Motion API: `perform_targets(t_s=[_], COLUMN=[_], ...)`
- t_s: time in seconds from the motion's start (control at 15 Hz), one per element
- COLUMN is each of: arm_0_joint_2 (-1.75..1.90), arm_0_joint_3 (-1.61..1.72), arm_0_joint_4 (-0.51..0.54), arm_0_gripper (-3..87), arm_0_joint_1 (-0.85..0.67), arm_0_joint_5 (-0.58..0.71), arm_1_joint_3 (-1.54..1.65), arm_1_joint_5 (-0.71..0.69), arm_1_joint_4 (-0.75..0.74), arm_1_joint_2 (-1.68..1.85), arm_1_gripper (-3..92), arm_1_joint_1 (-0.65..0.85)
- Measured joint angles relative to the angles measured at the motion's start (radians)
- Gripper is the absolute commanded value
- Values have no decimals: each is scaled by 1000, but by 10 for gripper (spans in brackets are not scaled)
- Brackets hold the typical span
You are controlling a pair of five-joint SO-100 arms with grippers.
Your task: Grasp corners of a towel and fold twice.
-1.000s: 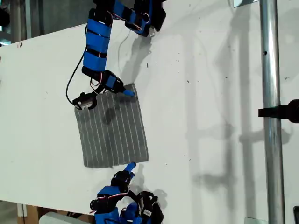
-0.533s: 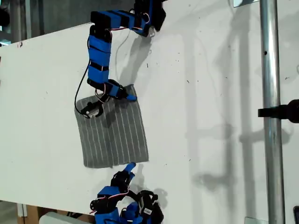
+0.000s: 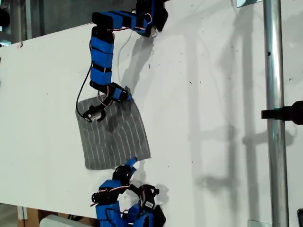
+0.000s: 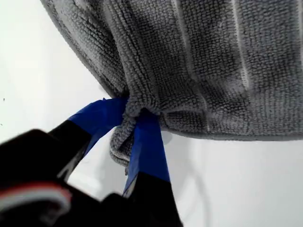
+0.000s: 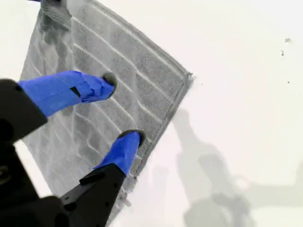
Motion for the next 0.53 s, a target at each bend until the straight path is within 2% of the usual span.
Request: perform_targets(t_s=[0.27, 0.53], arm_0_joint_2=[-420, -626], arm_0_joint_3=[-264, -325], arm_0_joint_4=[-43, -5], arm_0_gripper=[230, 241], arm_0_joint_1=[0, -11], arm_0_joint_5=[43, 23], arm_1_joint_3=[3, 40], arm_1_joint_5=[0, 2], arm_1_joint_4=[-5, -32], arm_1_joint_2=[0, 20], arm_1_gripper=[-3, -3], arm_1_joint_1=[0, 0])
